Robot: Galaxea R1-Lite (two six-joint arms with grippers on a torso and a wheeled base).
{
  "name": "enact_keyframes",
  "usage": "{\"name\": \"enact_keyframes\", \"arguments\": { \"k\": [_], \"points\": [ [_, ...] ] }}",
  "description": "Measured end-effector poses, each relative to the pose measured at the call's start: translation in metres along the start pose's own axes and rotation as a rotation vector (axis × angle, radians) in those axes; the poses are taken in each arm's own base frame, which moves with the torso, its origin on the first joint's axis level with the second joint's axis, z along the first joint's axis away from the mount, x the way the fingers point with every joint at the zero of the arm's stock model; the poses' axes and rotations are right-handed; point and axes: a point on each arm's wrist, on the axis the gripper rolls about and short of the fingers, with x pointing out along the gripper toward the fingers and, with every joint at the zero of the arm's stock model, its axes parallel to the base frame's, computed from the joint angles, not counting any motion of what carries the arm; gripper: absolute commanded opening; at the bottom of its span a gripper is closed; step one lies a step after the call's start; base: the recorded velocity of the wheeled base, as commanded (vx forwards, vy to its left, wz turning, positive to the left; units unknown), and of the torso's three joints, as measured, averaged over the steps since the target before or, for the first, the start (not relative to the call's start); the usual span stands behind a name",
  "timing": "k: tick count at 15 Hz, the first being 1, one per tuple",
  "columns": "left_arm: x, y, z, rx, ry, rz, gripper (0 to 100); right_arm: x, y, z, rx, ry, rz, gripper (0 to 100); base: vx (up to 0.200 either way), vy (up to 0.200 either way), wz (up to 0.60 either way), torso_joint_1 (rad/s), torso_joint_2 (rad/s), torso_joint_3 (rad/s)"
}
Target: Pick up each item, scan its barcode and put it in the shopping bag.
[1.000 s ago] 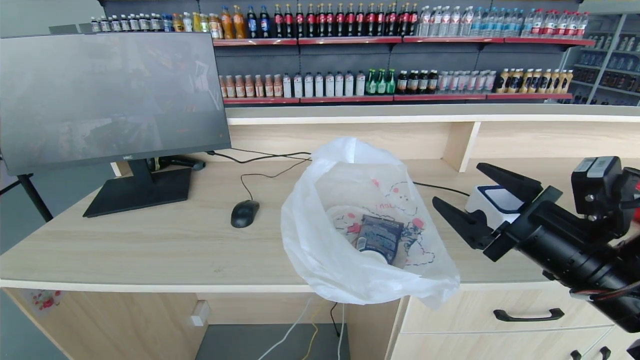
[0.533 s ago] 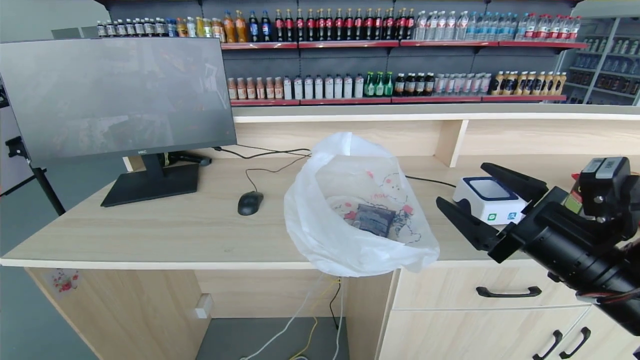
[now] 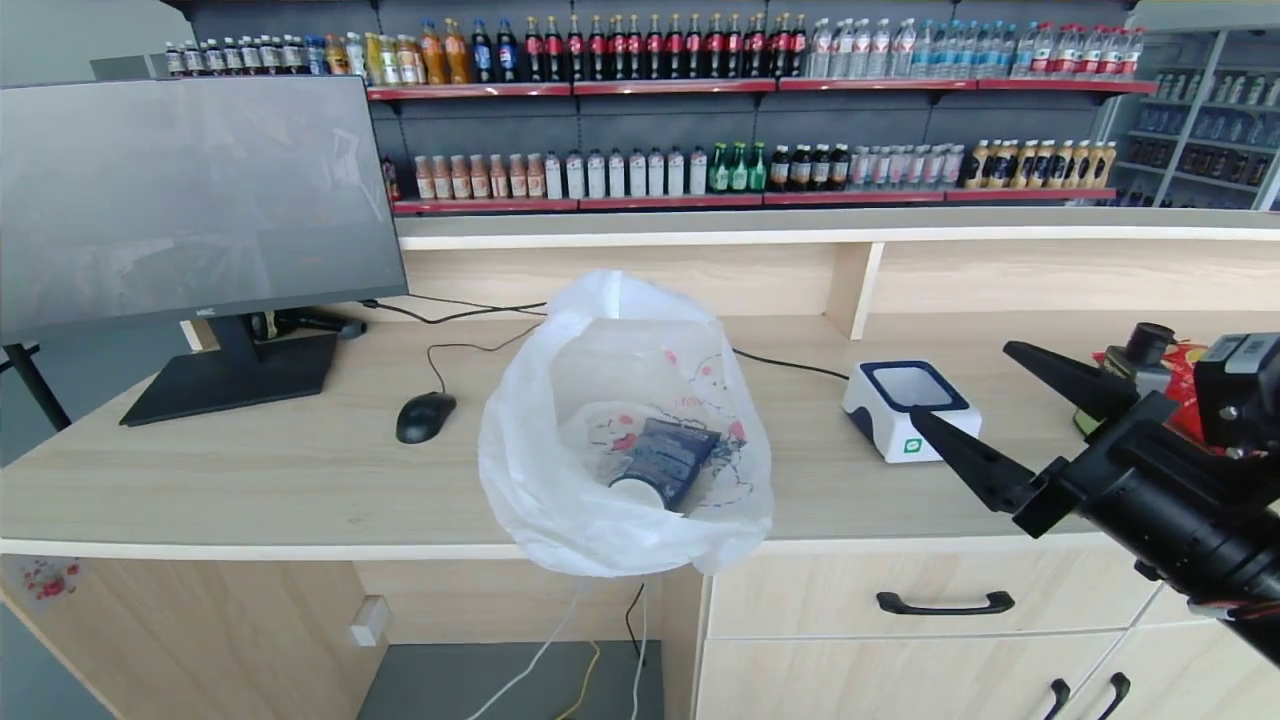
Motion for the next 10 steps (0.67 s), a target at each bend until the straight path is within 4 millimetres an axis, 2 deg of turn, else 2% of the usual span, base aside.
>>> {"name": "enact_keyframes", "arguments": {
  "k": [4, 7, 10],
  "points": [
    [0.000, 0.000, 0.000, 0.000, 0.000, 0.000, 100, 0.004, -0.008, -0.004, -0.008, 0.016, -0.063, 100, 0.000, -0.200, 0.00, 0.001, 0.01, 0.001],
    [0.000, 0.000, 0.000, 0.000, 0.000, 0.000, 100, 0.001, -0.011, -0.014, 0.045, 0.076, -0.148, 100, 0.000, -0.200, 0.00, 0.002, 0.00, 0.001],
    [0.000, 0.000, 0.000, 0.000, 0.000, 0.000, 100, -0.001, -0.011, -0.023, 0.138, 0.130, -0.346, 100, 0.000, -0.200, 0.00, 0.002, 0.01, 0.001]
  ]
}}
